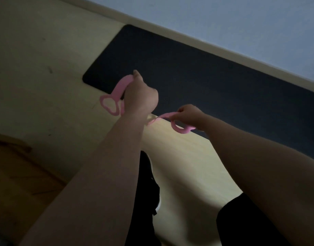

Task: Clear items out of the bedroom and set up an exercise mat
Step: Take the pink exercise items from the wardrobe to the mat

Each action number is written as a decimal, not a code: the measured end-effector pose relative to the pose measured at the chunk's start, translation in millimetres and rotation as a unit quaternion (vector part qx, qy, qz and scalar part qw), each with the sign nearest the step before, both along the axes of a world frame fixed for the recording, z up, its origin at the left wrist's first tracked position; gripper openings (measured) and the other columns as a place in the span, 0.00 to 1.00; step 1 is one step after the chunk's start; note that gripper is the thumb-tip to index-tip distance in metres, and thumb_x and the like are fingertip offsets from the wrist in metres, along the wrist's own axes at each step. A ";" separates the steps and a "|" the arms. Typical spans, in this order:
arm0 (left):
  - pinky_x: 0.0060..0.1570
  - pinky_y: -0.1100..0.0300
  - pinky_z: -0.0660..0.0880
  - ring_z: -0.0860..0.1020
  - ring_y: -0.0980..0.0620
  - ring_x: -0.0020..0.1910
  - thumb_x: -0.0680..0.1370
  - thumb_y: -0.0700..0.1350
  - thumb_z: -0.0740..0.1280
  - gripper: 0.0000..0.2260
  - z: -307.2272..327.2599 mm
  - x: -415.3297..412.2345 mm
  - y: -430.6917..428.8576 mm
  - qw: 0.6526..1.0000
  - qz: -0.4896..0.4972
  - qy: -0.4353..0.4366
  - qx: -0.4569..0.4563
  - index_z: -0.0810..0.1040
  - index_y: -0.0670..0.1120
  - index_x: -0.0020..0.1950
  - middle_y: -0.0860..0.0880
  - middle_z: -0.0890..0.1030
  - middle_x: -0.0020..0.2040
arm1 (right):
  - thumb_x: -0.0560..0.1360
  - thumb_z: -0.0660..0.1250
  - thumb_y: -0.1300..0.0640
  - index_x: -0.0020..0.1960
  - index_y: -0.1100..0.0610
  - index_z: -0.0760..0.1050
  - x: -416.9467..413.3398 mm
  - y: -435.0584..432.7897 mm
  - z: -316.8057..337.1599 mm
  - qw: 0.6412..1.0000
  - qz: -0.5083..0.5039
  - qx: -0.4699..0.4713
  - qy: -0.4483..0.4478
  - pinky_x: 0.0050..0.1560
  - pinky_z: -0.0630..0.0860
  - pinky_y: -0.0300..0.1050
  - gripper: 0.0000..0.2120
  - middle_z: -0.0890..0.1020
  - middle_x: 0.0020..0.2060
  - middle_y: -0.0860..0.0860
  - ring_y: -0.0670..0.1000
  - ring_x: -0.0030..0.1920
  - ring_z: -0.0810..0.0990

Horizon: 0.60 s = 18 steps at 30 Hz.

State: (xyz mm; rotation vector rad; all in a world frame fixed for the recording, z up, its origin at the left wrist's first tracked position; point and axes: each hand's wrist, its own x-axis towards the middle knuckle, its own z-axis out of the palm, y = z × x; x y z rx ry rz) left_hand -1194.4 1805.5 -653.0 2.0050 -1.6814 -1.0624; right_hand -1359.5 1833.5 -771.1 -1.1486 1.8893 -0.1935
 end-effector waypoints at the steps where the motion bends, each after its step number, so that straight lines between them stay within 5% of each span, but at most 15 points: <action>1: 0.28 0.65 0.63 0.66 0.59 0.32 0.80 0.38 0.59 0.33 -2.9 -1.0 -1.0 1.000 -0.001 0.003 -0.006 0.48 0.51 0.82 0.54 0.66 0.36 | 0.75 0.70 0.51 0.51 0.59 0.81 -1.4 -1.8 -10.7 0.999 0.025 0.027 0.017 0.33 0.73 0.39 0.12 0.82 0.42 0.51 0.47 0.37 0.77; 5: 0.25 0.68 0.66 0.65 0.61 0.33 0.80 0.36 0.59 0.34 -20.2 -4.9 -4.5 1.000 0.011 0.012 0.000 0.48 0.49 0.82 0.54 0.71 0.49 | 0.73 0.74 0.58 0.55 0.63 0.81 -14.5 -0.2 -52.4 0.991 0.056 0.101 0.067 0.46 0.80 0.47 0.13 0.84 0.49 0.56 0.53 0.46 0.83; 8: 0.20 0.73 0.66 0.66 0.61 0.33 0.80 0.35 0.58 0.34 -28.3 -13.0 -6.9 1.000 0.019 0.019 0.010 0.47 0.49 0.82 0.49 0.67 0.71 | 0.74 0.71 0.65 0.51 0.67 0.81 -33.3 3.7 -74.2 0.989 -0.005 0.137 0.052 0.38 0.79 0.47 0.08 0.84 0.39 0.57 0.54 0.34 0.83; 15: 0.28 0.67 0.65 0.72 0.58 0.43 0.79 0.36 0.59 0.34 -40.1 -40.1 -10.1 0.999 0.040 -0.016 0.019 0.48 0.50 0.82 0.48 0.62 0.77 | 0.77 0.63 0.68 0.50 0.68 0.76 -90.2 60.0 -106.2 0.934 -0.209 0.288 -0.032 0.43 0.81 0.55 0.05 0.75 0.34 0.59 0.58 0.34 0.76; 18: 0.36 0.65 0.72 0.71 0.55 0.54 0.78 0.35 0.61 0.36 -41.3 -51.9 -10.6 0.998 0.047 -0.034 0.018 0.48 0.51 0.82 0.47 0.63 0.76 | 0.79 0.60 0.66 0.41 0.61 0.71 -105.1 82.8 -106.0 0.913 -0.239 0.319 -0.081 0.35 0.75 0.45 0.08 0.71 0.34 0.56 0.55 0.33 0.71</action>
